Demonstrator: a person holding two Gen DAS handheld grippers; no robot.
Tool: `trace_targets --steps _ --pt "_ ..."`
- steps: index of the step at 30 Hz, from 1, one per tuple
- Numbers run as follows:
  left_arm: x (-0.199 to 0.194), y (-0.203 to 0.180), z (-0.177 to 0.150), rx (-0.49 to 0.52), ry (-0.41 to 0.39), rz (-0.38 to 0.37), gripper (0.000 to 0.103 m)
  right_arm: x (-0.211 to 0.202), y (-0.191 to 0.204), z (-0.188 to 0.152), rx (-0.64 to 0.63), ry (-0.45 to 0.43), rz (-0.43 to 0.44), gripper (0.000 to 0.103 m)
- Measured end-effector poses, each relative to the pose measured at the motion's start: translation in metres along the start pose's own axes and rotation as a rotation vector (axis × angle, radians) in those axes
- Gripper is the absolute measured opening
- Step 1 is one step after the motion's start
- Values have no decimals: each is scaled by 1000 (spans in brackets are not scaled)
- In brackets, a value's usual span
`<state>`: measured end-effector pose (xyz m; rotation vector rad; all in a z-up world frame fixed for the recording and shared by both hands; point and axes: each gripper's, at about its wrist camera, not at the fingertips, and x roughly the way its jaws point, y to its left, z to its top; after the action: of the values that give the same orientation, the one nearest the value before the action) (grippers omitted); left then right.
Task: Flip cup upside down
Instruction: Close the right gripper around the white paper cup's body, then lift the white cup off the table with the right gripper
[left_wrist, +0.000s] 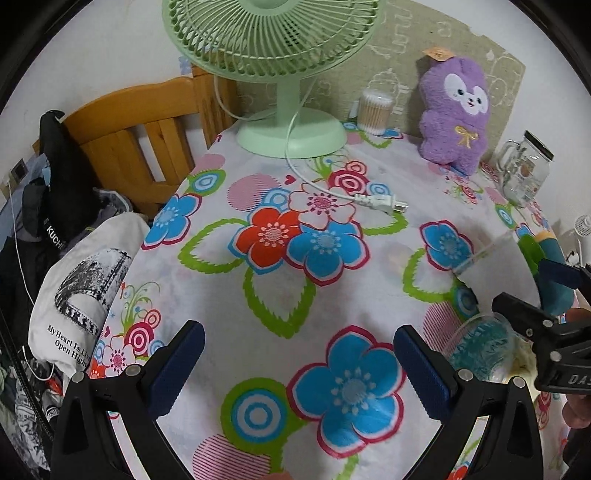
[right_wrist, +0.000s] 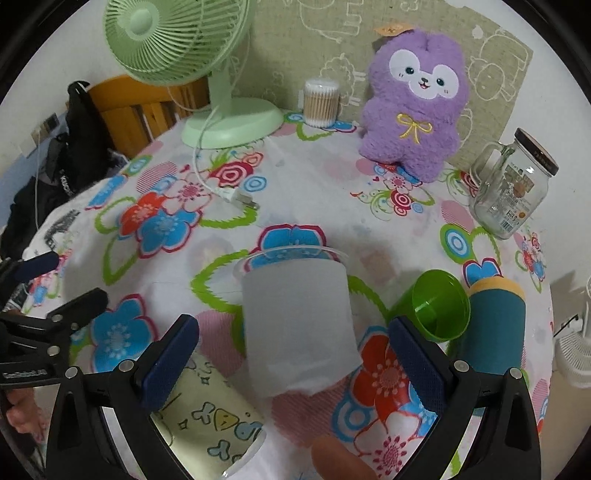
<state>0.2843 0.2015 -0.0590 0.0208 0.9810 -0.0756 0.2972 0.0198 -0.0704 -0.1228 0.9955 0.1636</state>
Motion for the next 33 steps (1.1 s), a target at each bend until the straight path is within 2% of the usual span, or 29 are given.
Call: trace_targets --steps 3,6,9,10,11,16,19,27,33 --pt "4 0 2 -6 10 -4 103 7 -1 2 6 17 17 102" --pt "6 -3 3 0 13 -2 103 12 2 4 -5 35 30 94" --pt "5 -4 3 3 8 1 103 12 0 6 8 44 63 77" --pt "4 -4 3 2 6 3 103 11 0 7 11 39 53 67" --pt "3 -4 2 0 4 3 103 10 1 7 3 39 39 65" --pt "-3 -2 -1 -10 -5 6 103 8 2 6 12 44 70 62" --pt "-11 0 -4 -10 -16 12 103 -3 1 6 23 13 74 61" --pt "-42 4 -11 -25 -68 14 103 -73 10 2 11 -122 78 61" --pt "-75 1 -30 -18 -114 -16 103 -130 29 -31 -13 -178 125 62"
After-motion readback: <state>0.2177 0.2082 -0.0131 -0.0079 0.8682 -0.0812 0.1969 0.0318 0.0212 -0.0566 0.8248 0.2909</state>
